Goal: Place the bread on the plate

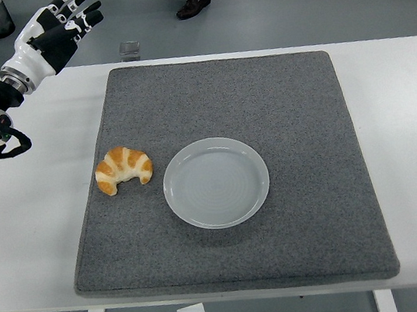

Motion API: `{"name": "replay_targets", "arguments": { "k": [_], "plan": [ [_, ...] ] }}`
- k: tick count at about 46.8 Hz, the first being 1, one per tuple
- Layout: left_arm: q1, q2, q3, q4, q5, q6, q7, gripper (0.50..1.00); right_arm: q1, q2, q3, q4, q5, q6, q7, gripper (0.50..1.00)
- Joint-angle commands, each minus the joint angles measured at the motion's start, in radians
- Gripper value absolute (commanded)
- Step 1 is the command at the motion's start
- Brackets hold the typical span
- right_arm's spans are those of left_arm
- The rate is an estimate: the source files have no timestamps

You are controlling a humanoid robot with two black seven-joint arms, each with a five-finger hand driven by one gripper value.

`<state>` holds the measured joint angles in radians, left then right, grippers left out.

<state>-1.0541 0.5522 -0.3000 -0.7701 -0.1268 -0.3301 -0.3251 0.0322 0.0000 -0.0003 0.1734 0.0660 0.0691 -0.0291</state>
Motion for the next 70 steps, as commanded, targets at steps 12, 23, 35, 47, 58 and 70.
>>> {"name": "replay_targets", "arguments": {
  "k": [12, 23, 35, 47, 58, 70],
  "plan": [
    [-0.207, 0.161, 0.238, -0.345, 0.142, 0.223, 0.009, 0.990, 0.000, 0.000, 0.000, 0.000, 0.000, 0.000, 0.000, 0.952],
    [-0.345, 0.225, 0.507, -0.521, 0.349, 0.295, 0.009, 0.990, 0.000, 0.000, 0.000, 0.000, 0.000, 0.000, 0.000, 0.952],
    [-0.389, 0.262, 0.644, -0.587, 0.532, 0.296, 0.009, 0.988, 0.000, 0.000, 0.000, 0.000, 0.000, 0.000, 0.000, 0.952],
    [-0.374, 0.331, 0.650, -0.623, 0.763, 0.324, 0.009, 0.988, 0.002, 0.000, 0.000, 0.000, 0.000, 0.000, 0.000, 0.952],
    [-0.288, 0.357, 0.644, -0.643, 0.937, 0.397, 0.003, 0.988, 0.002, 0.000, 0.000, 0.000, 0.000, -0.002, -0.002, 0.952],
    [-0.182, 0.347, 0.636, -0.641, 1.015, 0.539, -0.038, 0.988, 0.002, 0.000, 0.000, 0.000, 0.000, 0.000, -0.002, 0.952]
  ]
}}
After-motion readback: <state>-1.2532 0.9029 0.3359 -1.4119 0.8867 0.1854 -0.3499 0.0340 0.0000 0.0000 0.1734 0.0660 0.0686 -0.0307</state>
